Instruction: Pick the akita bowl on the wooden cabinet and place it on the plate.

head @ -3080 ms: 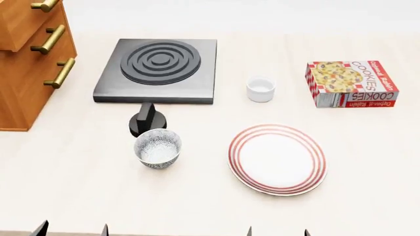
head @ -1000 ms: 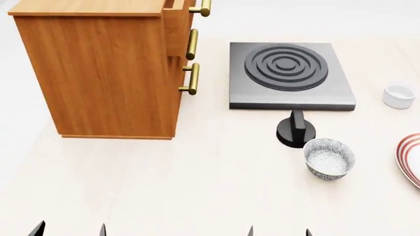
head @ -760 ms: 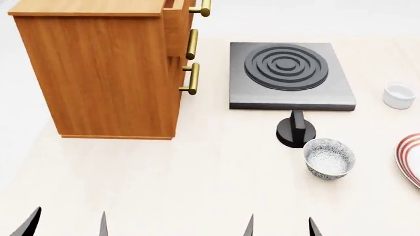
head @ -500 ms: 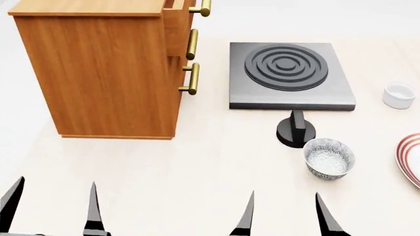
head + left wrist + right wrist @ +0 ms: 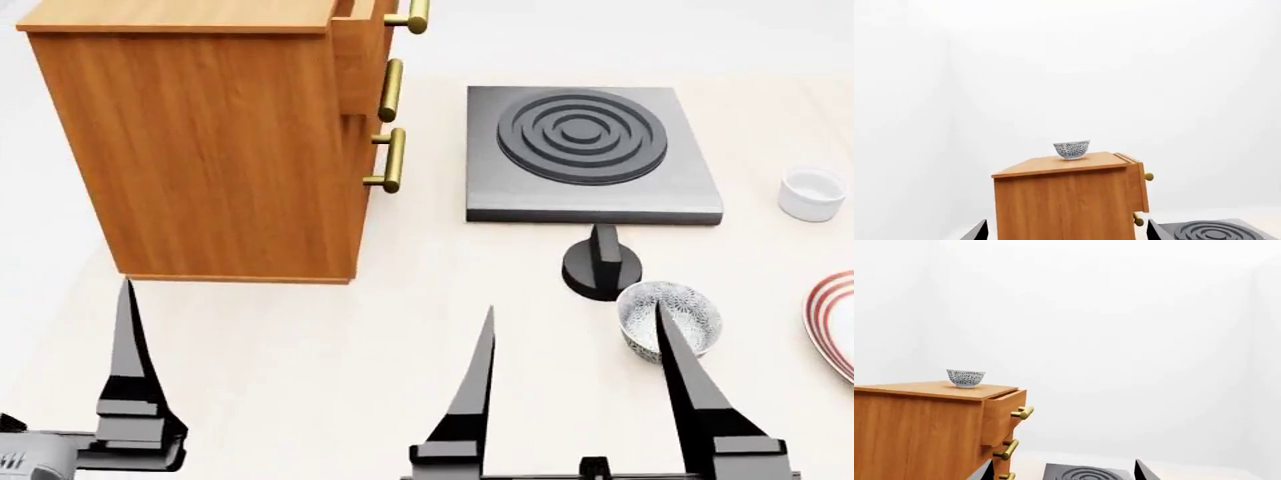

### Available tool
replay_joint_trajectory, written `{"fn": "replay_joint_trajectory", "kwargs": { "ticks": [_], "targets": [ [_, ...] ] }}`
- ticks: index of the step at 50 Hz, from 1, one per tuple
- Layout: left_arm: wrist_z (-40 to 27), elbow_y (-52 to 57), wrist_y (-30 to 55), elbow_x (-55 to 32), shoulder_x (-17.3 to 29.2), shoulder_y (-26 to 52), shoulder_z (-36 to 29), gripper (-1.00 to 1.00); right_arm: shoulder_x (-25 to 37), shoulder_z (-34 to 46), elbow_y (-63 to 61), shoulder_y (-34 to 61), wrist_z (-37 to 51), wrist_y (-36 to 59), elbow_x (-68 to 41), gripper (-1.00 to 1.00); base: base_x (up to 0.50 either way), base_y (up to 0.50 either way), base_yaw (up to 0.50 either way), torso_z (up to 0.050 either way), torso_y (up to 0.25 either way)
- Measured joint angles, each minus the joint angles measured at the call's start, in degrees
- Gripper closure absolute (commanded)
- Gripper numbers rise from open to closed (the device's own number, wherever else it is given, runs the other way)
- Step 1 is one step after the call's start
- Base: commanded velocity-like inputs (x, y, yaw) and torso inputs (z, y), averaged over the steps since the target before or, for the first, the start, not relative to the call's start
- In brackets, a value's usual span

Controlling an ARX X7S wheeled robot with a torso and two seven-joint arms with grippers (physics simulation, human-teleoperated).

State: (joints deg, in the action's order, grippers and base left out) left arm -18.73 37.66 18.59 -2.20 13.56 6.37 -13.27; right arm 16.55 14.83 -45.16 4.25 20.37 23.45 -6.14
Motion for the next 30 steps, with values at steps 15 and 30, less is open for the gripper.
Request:
{"fn": "replay_joint_trajectory", "kwargs": {
  "ticks": [15,30],
  "targets": [
    [-0.76,11.98,9.34,-1.93,0.68,1.44,1.94,-1.00,3.55,4.82,-11.32,3.63,5.18,8.28,0.59,-1.00,0.00,0.00,0.00,0.000,0.000],
    [-1.89,15.55,12.81,-3.33,0.84,1.90,3.42,-1.00,13.72,13.30,-13.98,9.84,18.81,7.93,-7.40,-1.00,0.00,0.00,0.00,0.000,0.000]
  ]
}}
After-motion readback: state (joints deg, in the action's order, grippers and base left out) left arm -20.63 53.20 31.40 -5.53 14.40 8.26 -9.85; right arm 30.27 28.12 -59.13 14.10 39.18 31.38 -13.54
